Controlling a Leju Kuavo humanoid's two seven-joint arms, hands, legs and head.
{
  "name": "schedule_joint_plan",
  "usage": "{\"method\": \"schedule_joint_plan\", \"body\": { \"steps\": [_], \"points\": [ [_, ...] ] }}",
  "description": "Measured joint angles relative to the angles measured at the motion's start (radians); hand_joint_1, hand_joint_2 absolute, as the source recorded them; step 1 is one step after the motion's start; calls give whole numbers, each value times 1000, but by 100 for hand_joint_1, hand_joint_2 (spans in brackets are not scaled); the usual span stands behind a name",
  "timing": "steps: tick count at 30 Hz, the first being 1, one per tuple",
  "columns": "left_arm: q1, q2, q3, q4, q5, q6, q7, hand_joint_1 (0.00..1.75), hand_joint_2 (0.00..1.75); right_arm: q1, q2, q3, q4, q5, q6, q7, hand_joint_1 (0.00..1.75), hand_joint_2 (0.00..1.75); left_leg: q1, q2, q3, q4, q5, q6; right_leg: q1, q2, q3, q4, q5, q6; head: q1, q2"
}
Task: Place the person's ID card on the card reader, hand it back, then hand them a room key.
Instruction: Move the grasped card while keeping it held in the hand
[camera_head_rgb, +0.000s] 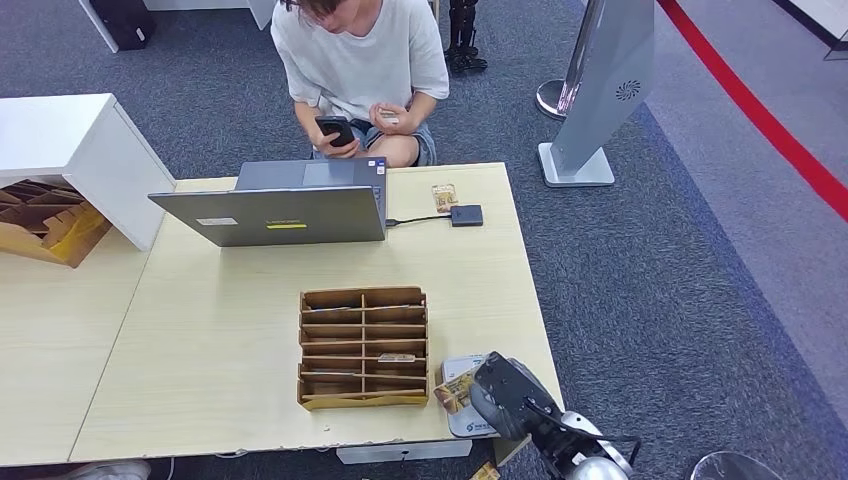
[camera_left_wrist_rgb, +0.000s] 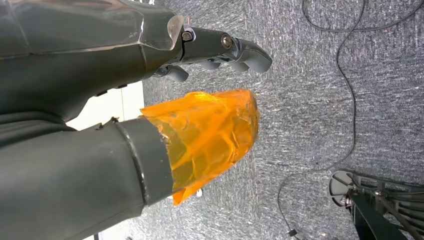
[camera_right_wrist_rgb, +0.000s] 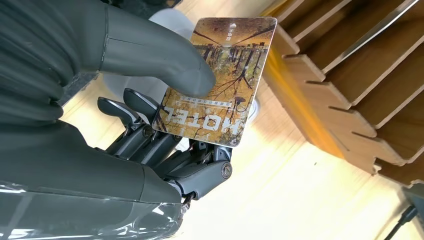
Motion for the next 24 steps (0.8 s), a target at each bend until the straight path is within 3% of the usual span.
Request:
{"method": "schedule_joint_plan", "body": {
  "steps": [24],
  "points": [
    [1, -4, 0, 0, -3, -8, 0, 0, 0, -29, 0, 0, 22, 138, -38, 91, 175, 175, 0, 0, 0, 0, 0, 0, 0, 0, 0, 0, 0, 0, 0, 0]
  ]
}}
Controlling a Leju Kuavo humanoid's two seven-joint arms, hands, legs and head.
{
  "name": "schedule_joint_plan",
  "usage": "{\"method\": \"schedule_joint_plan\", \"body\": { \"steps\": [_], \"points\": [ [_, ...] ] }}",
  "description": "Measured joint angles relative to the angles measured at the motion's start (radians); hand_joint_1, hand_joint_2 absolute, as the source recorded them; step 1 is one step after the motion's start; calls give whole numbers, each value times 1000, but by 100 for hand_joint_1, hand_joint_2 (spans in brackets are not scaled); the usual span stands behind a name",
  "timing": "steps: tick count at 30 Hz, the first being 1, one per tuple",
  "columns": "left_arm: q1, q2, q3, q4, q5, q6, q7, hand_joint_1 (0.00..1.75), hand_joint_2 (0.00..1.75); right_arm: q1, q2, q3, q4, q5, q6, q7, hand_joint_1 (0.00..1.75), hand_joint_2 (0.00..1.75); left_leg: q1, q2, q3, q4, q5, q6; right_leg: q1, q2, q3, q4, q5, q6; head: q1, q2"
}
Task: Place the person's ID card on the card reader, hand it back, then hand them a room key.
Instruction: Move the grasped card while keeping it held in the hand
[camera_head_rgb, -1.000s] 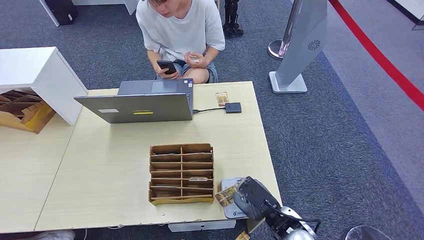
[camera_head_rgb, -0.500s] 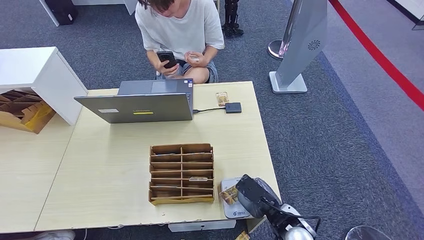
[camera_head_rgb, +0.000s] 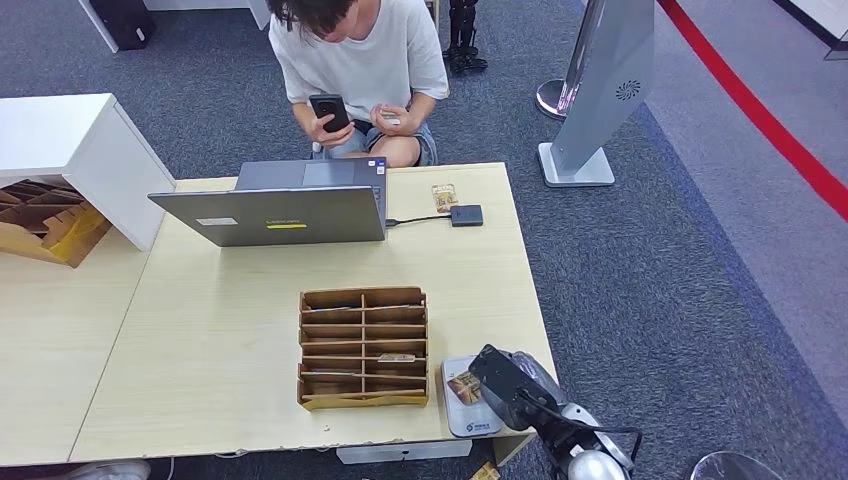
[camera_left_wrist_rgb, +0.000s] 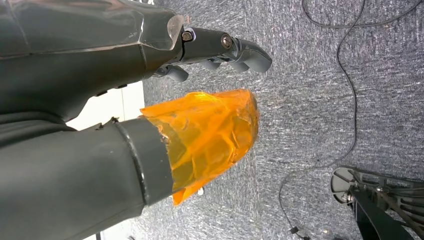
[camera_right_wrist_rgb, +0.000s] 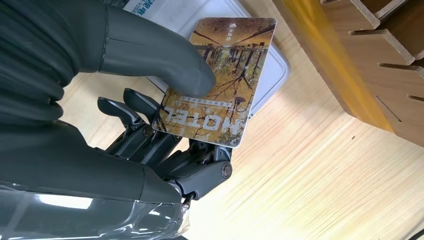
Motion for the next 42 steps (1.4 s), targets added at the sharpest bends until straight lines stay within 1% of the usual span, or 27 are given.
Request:
{"method": "schedule_joint_plan", "body": {
  "steps": [7, 16, 42],
  "points": [
    [0, -3, 0, 0, 0, 0, 0, 0, 0, -4, 0, 0, 1, 5, -1, 4, 175, 175, 0, 0, 0, 0, 0, 0, 0, 0, 0, 0, 0, 0, 0, 0],
    [0, -6, 0, 0, -1, -3, 0, 0, 0, -15, 4, 3, 16, 59, 0, 33, 175, 175, 0, 0, 0, 0, 0, 0, 0, 0, 0, 0, 0, 0, 0, 0],
    [0, -12, 0, -1, -21, -11, 0, 0, 0, -36, 43, 7, 74, 145, 5, 58, 175, 175, 0, 0, 0, 0, 0, 0, 0, 0, 0, 0, 0, 0, 0, 0]
  ]
}}
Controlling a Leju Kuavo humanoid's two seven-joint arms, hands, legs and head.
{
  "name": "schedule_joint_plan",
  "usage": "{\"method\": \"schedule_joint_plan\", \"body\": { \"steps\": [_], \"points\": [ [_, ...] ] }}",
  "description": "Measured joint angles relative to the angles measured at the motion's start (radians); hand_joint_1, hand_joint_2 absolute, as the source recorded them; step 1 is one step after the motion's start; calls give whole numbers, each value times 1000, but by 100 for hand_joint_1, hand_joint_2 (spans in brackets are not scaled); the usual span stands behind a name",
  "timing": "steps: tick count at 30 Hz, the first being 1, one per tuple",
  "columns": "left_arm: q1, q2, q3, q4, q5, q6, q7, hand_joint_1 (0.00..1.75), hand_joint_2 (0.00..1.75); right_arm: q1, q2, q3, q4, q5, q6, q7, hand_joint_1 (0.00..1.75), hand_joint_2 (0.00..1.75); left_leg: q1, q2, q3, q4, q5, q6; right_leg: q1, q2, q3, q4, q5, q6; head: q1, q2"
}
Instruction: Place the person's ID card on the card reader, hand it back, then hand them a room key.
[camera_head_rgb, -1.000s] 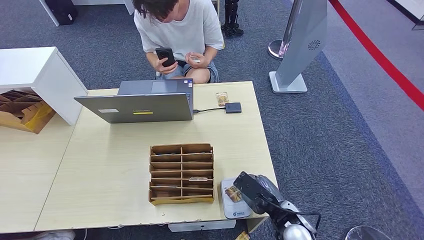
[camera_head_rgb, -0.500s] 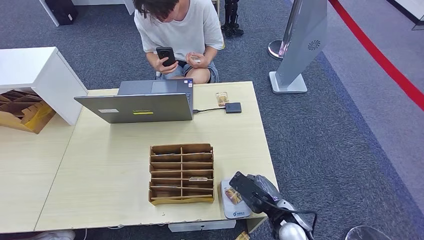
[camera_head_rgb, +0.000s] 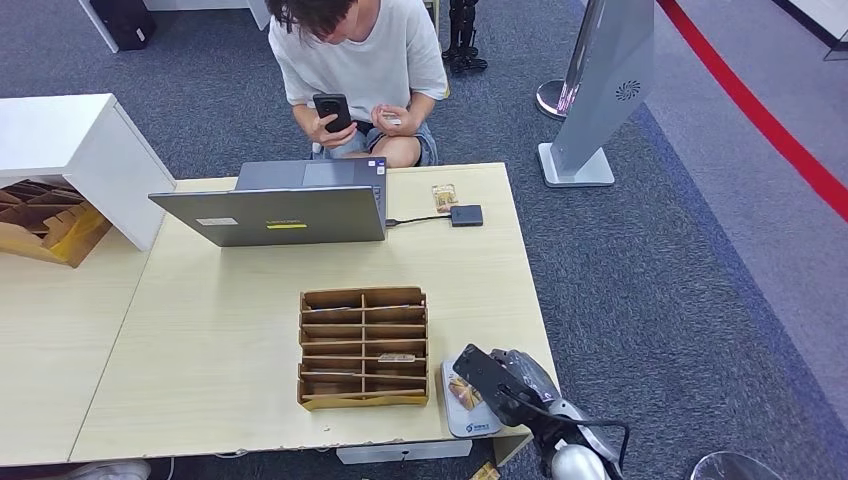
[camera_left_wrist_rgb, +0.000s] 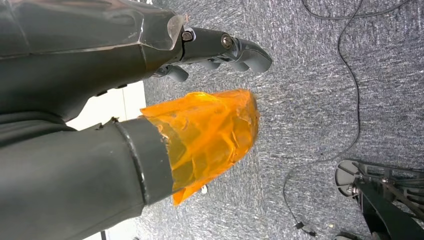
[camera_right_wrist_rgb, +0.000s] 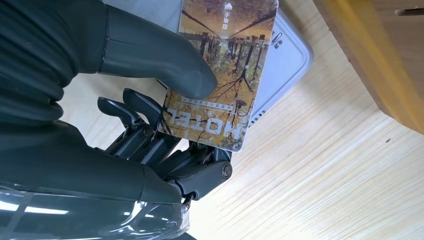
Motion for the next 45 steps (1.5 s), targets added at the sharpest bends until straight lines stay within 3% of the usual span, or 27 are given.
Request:
{"method": "schedule_joint_plan", "body": {
  "steps": [18, 45],
  "points": [
    [0, -4, 0, -5, -10, -3, 0, 0, 0, -24, 19, 17, 27, 105, 1, 36, 175, 175, 0, 0, 2, 0, 0, 0, 0, 0, 1, 0, 0, 0, 0, 0],
    [0, -10, 0, -10, -18, -3, -3, 0, 0, -30, 34, 17, 34, 130, 16, 38, 175, 175, 0, 0, 2, 0, 1, 0, 0, 0, 2, 0, 1, 0, 0, 0]
  ]
}}
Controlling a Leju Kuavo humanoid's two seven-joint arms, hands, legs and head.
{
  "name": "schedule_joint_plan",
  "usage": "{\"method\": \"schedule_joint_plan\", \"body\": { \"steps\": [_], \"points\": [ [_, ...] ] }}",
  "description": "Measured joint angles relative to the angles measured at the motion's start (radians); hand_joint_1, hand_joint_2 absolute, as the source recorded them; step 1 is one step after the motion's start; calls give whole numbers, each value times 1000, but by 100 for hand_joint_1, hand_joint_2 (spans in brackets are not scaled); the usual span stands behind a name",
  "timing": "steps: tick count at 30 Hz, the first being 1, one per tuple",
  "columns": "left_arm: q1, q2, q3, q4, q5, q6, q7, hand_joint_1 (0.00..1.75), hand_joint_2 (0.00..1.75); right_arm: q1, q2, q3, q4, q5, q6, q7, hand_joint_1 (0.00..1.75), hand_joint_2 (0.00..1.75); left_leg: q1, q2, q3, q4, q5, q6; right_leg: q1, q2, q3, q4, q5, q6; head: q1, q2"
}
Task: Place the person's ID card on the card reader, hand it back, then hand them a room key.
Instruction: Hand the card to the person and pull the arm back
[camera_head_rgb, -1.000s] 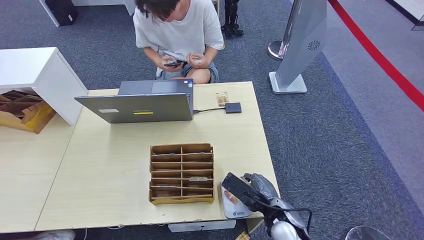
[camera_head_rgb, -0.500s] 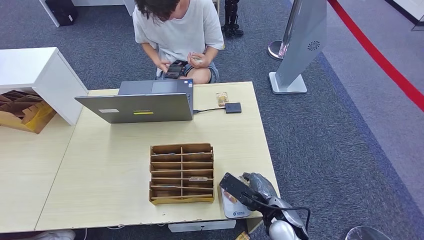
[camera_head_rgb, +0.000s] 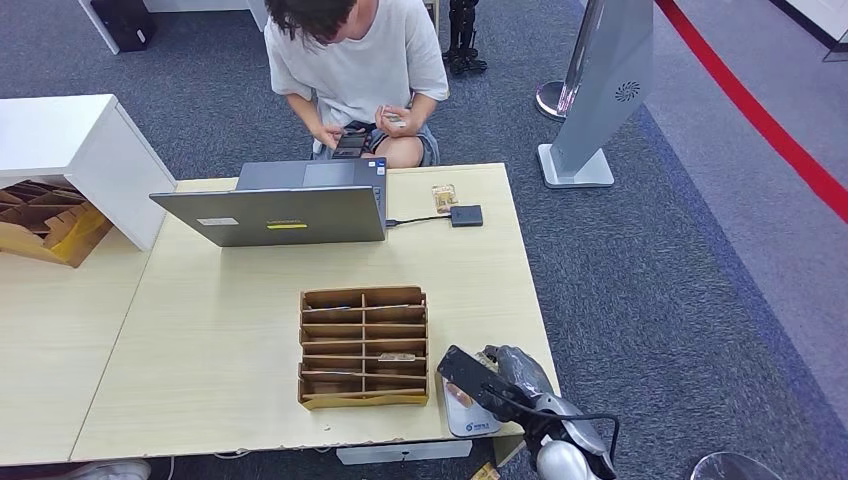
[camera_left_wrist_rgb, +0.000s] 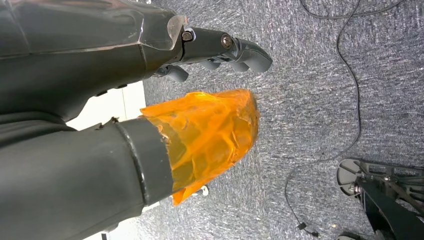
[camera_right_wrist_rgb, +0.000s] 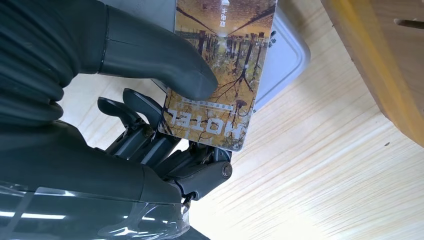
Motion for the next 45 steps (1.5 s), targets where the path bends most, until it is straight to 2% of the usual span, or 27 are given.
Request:
{"method": "schedule_joint_plan", "body": {
  "steps": [20, 45],
  "points": [
    [2, -7, -8, -14, 0, -1, -4, 0, 0, 6, 3, -11, -35, 34, -33, -9, 175, 175, 0, 0, 0, 0, 0, 0, 0, 0, 0, 0, 0, 0, 0, 0],
    [7, -35, -8, -61, 0, -15, -6, 0, 0, 39, 3, -66, -176, 46, -73, -36, 175, 175, 0, 0, 0, 0, 0, 0, 0, 0, 0, 0, 0, 0, 0, 0]
  ]
}}
